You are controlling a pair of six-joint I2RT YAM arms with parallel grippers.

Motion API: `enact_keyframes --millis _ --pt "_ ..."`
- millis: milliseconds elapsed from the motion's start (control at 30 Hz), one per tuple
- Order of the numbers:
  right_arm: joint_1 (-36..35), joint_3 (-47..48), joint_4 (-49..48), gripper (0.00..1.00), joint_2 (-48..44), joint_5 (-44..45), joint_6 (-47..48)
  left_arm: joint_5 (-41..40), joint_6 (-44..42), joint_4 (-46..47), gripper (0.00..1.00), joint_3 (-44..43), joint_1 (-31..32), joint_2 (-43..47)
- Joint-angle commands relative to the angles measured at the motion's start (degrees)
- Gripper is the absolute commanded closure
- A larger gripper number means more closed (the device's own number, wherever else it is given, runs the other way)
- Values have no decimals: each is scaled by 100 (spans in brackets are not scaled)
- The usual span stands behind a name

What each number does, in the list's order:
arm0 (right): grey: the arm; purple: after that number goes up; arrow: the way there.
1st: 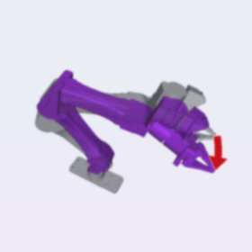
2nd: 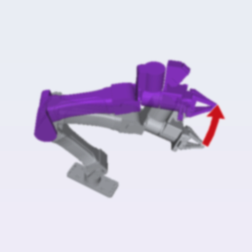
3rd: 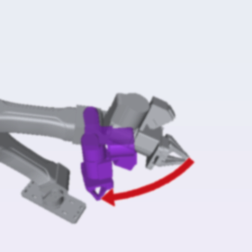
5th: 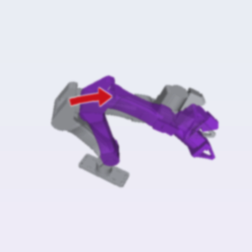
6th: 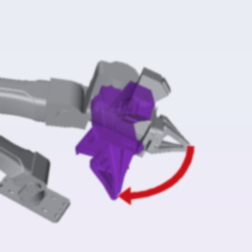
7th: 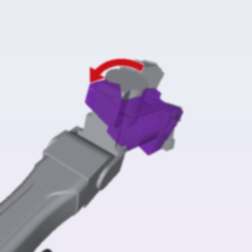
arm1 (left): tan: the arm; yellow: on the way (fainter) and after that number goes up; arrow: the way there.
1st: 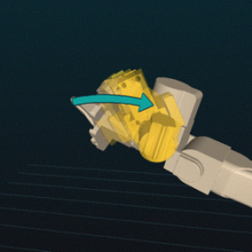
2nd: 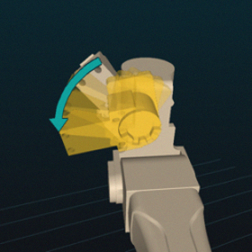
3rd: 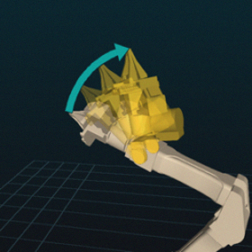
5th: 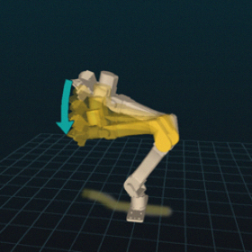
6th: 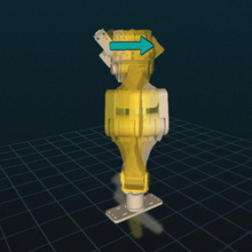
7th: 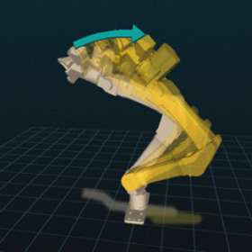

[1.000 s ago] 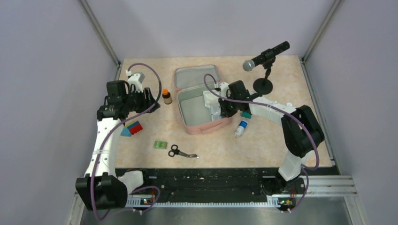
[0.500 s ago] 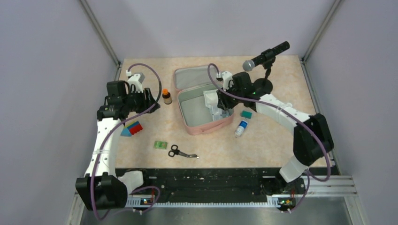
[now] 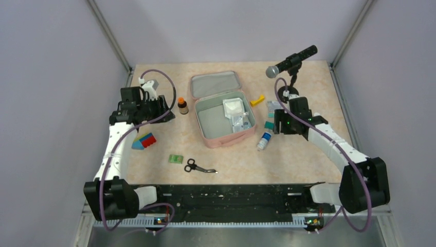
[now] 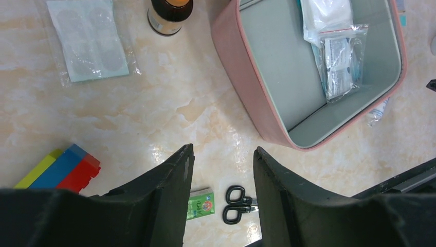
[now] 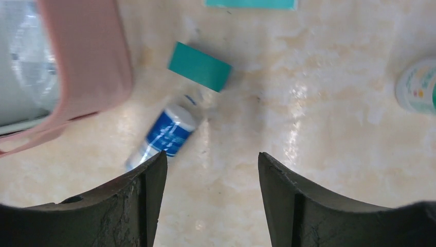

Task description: Organize the medicine kit

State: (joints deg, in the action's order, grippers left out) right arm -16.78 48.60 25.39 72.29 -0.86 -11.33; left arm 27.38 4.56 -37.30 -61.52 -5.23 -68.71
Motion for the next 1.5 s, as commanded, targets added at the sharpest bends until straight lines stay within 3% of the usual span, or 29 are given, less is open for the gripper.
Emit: enact_keyframes --millis 0,200,400,600,767,1033,1333,1467 --pt "346 -139 -150 36 154 119 -386 -320 129 -126 48 -355 -39 -102" --pt "355 -302 -1244 47 434 447 133 -421 98 -548 48 -630 -39 -307" --pt "333 -34 -2671 55 1184 -62 2078 -437 87 -489 48 -593 -39 -217" --pt "327 636 -3039 53 1971 -612 3500 -472 28 -485 48 -518 -39 -113" --pt "170 1155 -2939 50 2510 -732 3635 -472 9 -419 48 -473 -39 -79" --pt "-45 1749 -2682 49 3473 63 3404 -523 -75 -401 48 -549 -48 -63" --pt "-46 1701 -2462 53 3641 551 3464 -515 -99 -354 48 -507 -48 -24" --pt "-53 1672 -2064 59 3662 571 3395 -467 -69 -297 48 -485 -56 -37"
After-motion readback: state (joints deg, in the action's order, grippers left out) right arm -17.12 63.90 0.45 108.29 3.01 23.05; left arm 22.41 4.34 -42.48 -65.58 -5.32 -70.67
